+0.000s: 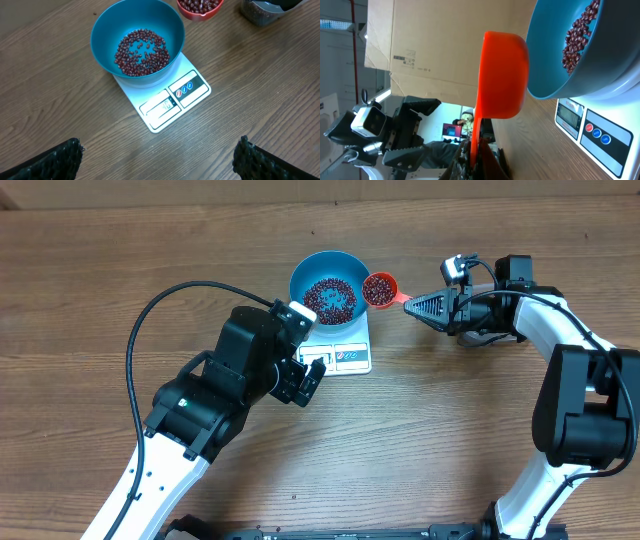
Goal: Scoop item into bowl and weigh 150g on scale
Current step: 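Move the red scoop with the right gripper over the teal bowl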
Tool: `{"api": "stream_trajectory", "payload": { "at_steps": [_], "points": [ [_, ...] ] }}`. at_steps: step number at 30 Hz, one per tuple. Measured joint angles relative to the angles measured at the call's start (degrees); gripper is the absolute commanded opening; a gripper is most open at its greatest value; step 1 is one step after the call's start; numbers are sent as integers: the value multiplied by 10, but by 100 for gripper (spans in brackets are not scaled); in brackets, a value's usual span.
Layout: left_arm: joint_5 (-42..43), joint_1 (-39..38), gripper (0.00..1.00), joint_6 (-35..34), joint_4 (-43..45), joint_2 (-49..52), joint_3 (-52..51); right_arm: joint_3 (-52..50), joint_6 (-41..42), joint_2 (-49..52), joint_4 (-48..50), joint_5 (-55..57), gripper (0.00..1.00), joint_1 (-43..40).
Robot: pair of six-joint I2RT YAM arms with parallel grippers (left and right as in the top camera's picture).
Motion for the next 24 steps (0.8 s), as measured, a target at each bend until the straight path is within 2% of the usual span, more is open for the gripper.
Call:
{"api": "stream_trajectory", "payload": {
  "at_steps": [11,19,24],
  "points": [
    [0,0,100,0,0,0,0,0,92,0,96,18,4,2],
    [0,0,99,0,0,0,0,-1,200,0,208,50,4,48],
    [0,0,100,0,0,0,0,-1,233,0,228,87,4,71]
  ]
}}
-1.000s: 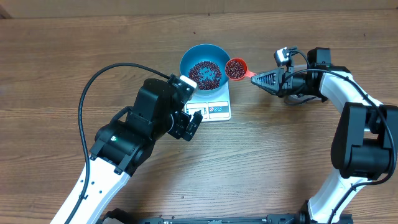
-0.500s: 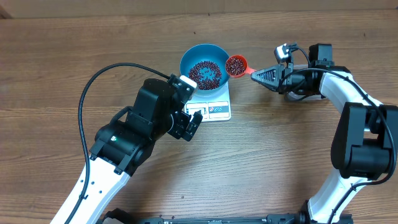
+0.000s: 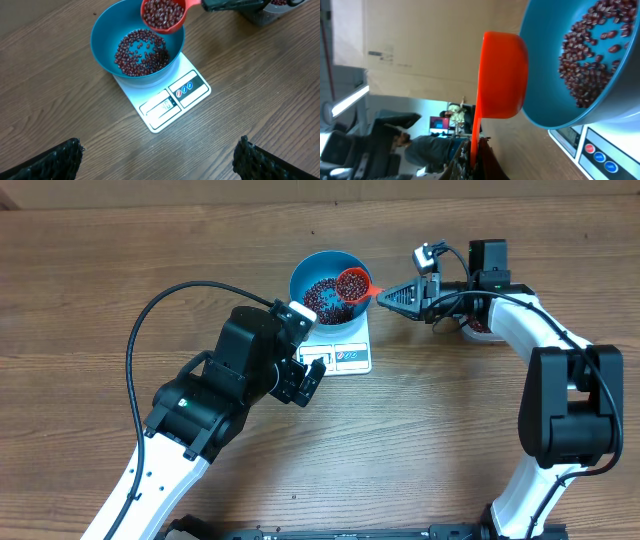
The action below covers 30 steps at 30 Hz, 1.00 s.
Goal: Scoop item into bowl and weigh 150g on scale
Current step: 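Move the red scoop with the right gripper over the teal bowl, then tip the scoop with the right gripper to pour beans into bowl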
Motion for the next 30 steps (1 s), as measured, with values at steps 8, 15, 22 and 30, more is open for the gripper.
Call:
{"api": "stream_trajectory", "payload": {
  "at_steps": [8,15,22,30],
  "points": [
    [0,0,100,0,0,0,0,0,14,0,1,115,4,9],
    [0,0,99,0,0,0,0,0,-8,0,23,160,4,25],
    [0,0,99,0,0,0,0,0,-18,0,79,168,4,47],
    [0,0,100,0,0,0,0,0,-55,0,90,176,4,61]
  ]
}}
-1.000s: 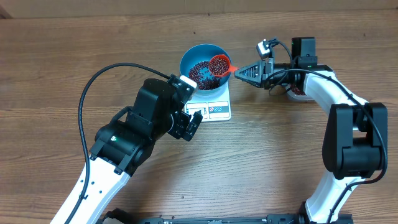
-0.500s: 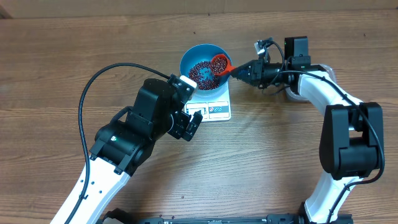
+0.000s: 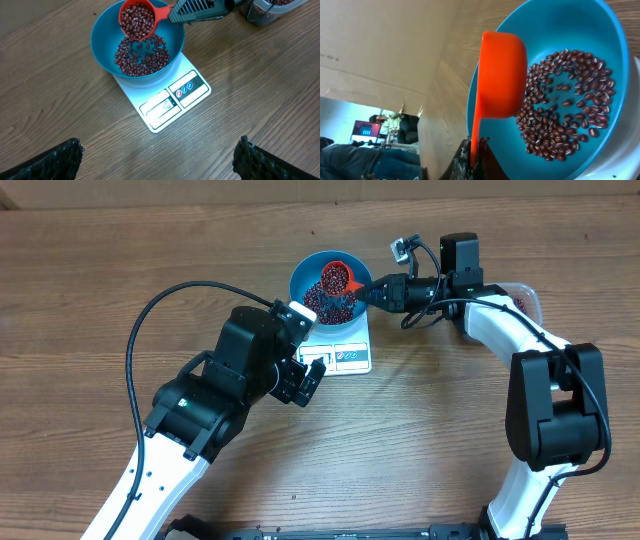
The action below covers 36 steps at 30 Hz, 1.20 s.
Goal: Scoop item into bowl and weigh 150g on scale
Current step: 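Tip the scoop with the right gripper to pour beans into bowl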
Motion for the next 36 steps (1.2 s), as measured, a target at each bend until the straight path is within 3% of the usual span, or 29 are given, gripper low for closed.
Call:
{"api": "stream_trajectory", "payload": {
  "at_steps": [8,17,23,29,36],
  "points": [
    [0,0,100,0,0,0,0,0,-57,0,0,11,4,0],
    [0,0,100,0,0,0,0,0,-174,0,0,16,4,0],
    [0,0,100,0,0,0,0,0,-296,0,0,17,4,0],
    [0,0,100,0,0,0,0,0,-491,0,1,18,4,0],
    [0,0,100,0,0,0,0,0,-658,0,2,45,4,0]
  ]
}}
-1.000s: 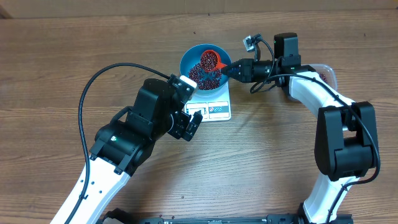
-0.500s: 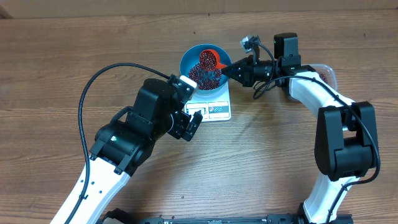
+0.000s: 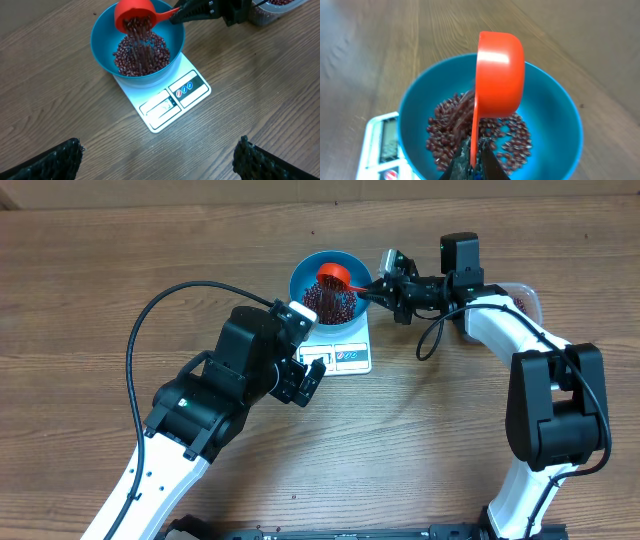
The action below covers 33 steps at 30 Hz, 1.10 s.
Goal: Scoop item into bowl and weigh 150g on scale
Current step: 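Tip the scoop with the right gripper to pour beans into bowl, then move the empty scoop with the right gripper back to the tub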
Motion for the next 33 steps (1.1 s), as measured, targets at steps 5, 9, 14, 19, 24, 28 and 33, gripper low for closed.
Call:
{"api": "stream_trajectory", "payload": {
  "at_steps": [5,9,14,19,24,28,33],
  "points": [
    [0,0,100,0,0,0,0,0,-45,0,15,41,4,0],
    [0,0,100,0,0,0,0,0,-53,0,21,51,4,0],
    [0,0,100,0,0,0,0,0,-48,0,21,46,4,0],
    [0,0,99,0,0,0,0,0,-25,0,20,36,4,0],
    [0,0,99,0,0,0,0,0,-18,-13,2,34,4,0],
    [0,0,100,0,0,0,0,0,37,-59,-23,33,4,-2],
    [0,0,100,0,0,0,0,0,188,-127,-58,31,4,-30]
  ]
}}
